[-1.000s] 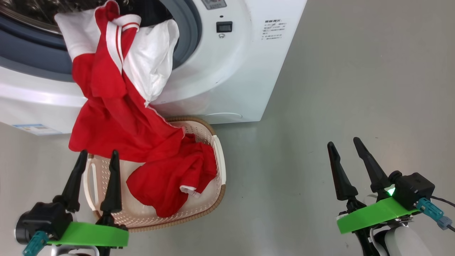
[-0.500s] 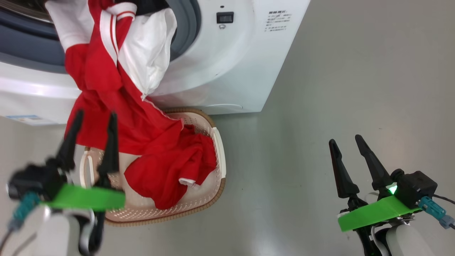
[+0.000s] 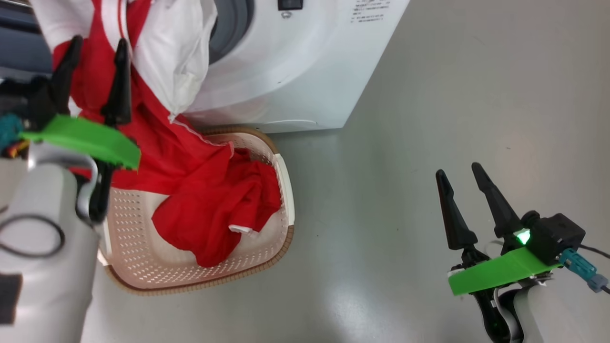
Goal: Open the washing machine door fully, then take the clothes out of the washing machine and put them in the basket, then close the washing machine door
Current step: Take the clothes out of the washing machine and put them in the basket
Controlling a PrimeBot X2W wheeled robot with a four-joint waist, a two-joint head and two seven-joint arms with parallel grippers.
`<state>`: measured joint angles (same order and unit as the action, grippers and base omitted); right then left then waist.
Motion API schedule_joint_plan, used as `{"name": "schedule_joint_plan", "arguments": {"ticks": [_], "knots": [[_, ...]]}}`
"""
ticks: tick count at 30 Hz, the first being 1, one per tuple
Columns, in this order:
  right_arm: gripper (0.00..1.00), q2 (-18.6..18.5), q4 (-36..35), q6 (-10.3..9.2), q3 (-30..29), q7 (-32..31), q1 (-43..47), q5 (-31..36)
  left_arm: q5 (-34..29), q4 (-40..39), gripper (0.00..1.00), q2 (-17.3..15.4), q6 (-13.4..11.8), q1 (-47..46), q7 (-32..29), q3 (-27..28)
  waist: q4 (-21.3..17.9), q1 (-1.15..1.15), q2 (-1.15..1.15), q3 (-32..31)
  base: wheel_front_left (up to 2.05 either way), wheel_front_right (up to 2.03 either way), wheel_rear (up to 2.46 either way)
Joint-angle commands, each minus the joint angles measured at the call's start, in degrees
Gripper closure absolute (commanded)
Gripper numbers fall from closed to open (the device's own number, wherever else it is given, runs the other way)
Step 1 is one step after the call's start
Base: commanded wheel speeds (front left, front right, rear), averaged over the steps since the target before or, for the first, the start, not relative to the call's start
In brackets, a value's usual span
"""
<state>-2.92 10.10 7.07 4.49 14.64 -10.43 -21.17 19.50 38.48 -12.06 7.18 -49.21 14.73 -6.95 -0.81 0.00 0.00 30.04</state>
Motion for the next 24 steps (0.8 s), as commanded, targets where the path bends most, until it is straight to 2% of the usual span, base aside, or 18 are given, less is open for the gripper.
{"name": "schedule_joint_plan", "arguments": {"ticks": [1,11,23,24], "knots": [[0.0,0.04,-1.4,0.42,1.57,0.36,-0.69,-0.45,0.81,0.81,0.0,-3.14,0.31,-2.36,0.27,0.85,-0.8,0.0,0.0,0.97,0.0,0.0,0.0],[0.0,0.04,-1.86,0.42,2.63,0.36,-1.96,-1.17,3.46,18.86,0.0,-5.91,0.31,-14.71,0.27,-6.59,-2.71,0.0,0.0,3.35,0.0,0.0,0.0],[0.0,0.04,-1.98,0.42,3.49,0.36,-3.08,-1.67,9.24,25.6,0.0,-7.26,0.31,-18.9,0.27,-14.77,-3.75,0.0,0.0,4.65,0.0,0.0,0.0],[0.0,0.04,-1.97,0.42,3.49,0.36,-3.09,-1.71,9.7,25.68,0.08,-7.37,0.31,-18.97,0.27,-15.21,-3.77,0.0,0.0,4.64,0.0,0.0,0.0]]}}
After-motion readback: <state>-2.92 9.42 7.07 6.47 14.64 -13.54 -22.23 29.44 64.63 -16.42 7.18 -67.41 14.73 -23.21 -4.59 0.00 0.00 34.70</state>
